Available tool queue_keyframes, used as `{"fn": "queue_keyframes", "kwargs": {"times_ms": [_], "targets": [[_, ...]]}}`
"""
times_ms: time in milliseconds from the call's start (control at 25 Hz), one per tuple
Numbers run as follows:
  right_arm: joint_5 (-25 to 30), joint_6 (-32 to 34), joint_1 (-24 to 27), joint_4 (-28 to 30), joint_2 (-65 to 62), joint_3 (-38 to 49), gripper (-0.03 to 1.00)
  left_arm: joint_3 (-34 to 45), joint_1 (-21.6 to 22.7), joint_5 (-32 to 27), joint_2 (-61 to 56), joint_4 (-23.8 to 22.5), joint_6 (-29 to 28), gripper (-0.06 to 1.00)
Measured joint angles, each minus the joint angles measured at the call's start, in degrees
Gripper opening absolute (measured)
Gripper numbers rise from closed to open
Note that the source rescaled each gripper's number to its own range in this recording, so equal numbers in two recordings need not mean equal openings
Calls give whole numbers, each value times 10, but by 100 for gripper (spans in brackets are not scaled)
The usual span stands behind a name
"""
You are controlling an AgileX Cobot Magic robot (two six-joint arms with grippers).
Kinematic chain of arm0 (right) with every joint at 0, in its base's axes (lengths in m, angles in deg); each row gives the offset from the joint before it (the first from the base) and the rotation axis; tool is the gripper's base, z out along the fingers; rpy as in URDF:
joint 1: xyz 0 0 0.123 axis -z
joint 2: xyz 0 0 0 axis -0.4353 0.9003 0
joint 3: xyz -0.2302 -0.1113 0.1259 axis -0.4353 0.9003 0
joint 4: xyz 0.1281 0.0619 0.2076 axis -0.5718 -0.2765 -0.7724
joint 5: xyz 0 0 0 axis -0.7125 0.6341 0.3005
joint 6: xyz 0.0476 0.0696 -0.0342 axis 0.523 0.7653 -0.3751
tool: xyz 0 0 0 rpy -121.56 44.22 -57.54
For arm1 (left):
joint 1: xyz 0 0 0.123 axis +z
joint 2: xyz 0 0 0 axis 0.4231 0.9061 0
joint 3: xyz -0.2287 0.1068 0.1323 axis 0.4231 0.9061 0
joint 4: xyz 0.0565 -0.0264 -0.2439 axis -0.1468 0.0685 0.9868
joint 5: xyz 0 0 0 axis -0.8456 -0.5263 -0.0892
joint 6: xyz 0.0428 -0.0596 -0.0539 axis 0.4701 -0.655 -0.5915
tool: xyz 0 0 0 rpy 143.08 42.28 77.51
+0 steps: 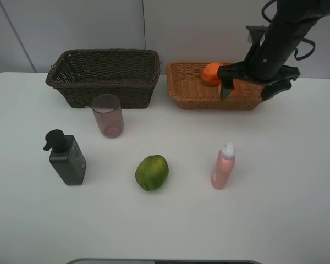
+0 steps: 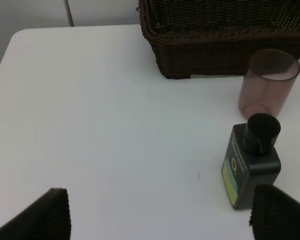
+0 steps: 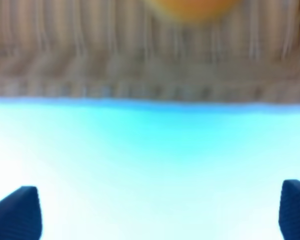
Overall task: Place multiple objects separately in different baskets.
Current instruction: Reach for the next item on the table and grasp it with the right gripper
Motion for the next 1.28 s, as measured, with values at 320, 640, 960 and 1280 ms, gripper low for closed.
{"fn": "queue_keyframes", "kwargs": {"times_ms": [320, 640, 960, 1280], "targets": [[22, 41, -64, -9, -85, 67, 100, 0, 0, 0, 0, 0, 0, 93], [52, 87, -119, -26, -87, 101, 100, 0, 0, 0, 0, 0, 0, 93], [13, 136, -147, -28, -87, 156, 100, 0, 0, 0, 0, 0, 0, 93], [-69, 146, -147, -35, -87, 221, 100, 0, 0, 0, 0, 0, 0, 93]]}}
